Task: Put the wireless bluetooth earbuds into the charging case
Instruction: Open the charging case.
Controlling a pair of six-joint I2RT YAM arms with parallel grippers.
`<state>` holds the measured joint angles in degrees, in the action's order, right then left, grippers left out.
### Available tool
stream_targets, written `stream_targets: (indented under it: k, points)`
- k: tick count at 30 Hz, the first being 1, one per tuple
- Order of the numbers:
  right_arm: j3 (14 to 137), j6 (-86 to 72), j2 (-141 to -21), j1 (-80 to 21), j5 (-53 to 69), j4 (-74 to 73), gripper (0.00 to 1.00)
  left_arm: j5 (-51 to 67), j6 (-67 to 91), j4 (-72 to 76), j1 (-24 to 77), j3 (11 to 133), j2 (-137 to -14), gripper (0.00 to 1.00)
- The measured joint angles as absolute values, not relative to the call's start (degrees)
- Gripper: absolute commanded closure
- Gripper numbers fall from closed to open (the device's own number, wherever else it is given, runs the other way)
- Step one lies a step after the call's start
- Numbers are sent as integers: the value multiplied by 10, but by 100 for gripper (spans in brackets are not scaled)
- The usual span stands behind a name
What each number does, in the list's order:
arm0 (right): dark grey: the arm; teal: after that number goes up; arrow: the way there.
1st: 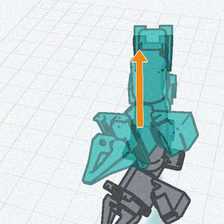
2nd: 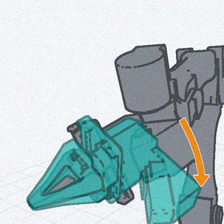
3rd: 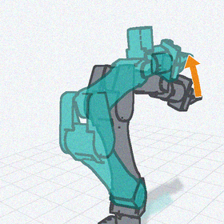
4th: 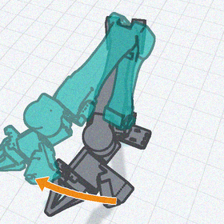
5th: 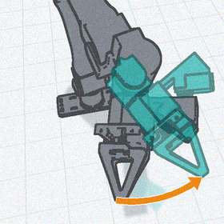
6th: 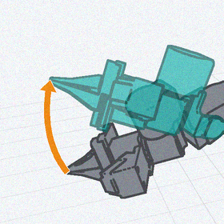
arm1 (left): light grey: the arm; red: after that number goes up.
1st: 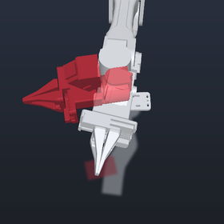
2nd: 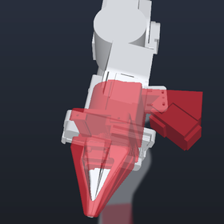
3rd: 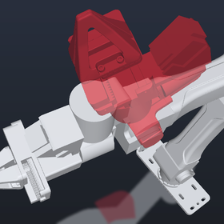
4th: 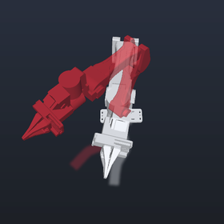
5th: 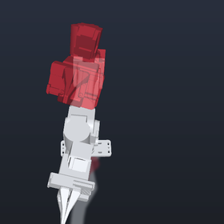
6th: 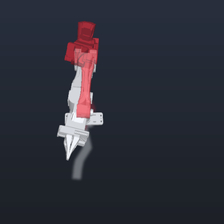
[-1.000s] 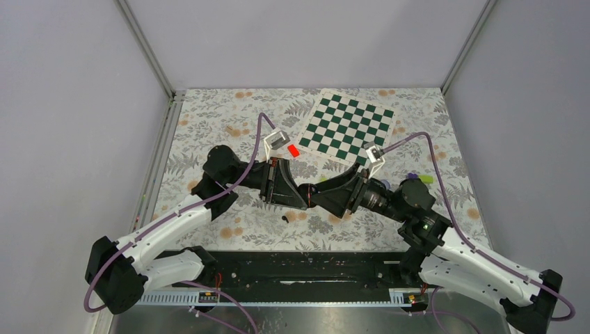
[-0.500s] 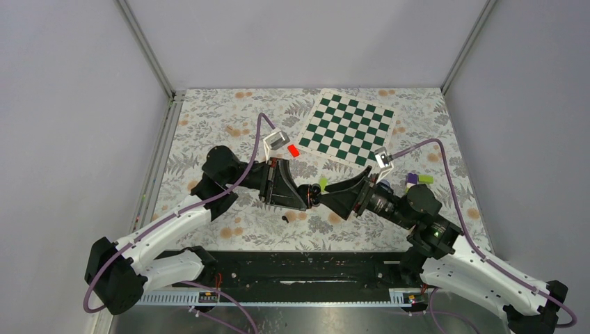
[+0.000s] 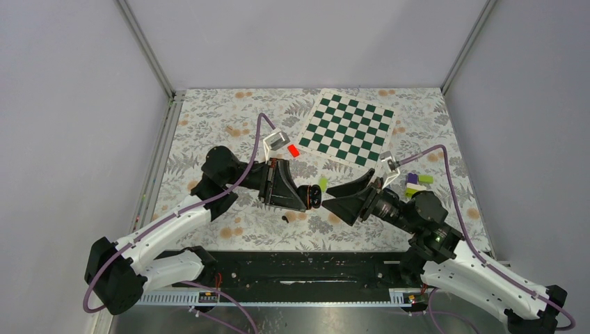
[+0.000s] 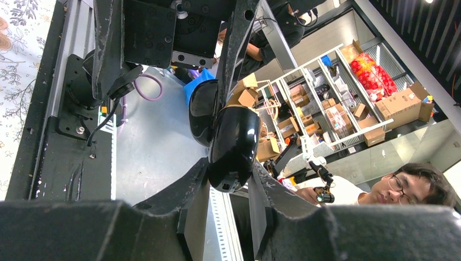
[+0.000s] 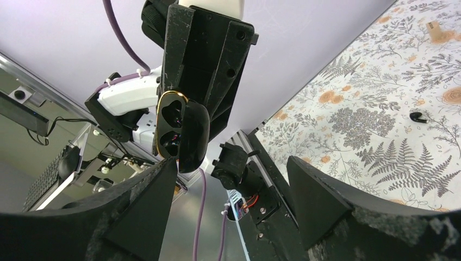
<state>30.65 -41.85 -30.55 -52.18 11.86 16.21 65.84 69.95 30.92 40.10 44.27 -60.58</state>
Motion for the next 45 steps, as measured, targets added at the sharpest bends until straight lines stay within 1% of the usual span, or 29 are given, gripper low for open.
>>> stream_targets:
  k: [10, 19, 23, 32, 37, 45]
  points:
    - [302, -428, -314, -522, 147, 198, 17, 675, 735, 362, 401, 443, -617, 100]
    - [301, -443, -343, -522, 173, 242, 18, 676, 740, 372, 401, 443, -618, 100]
    - [301, -447, -359, -522, 177, 254, 22, 676, 740, 373, 401, 443, -620, 100]
    - [303, -452, -366, -522, 185, 265, 37, 676, 729, 358, 401, 443, -620, 100]
    - [312, -465, -384, -522, 207, 282, 38, 676, 714, 336, 401, 443, -620, 100]
    - [313, -479, -384, -518, 222, 309, 43, 676, 698, 323, 401, 443, -620, 100]
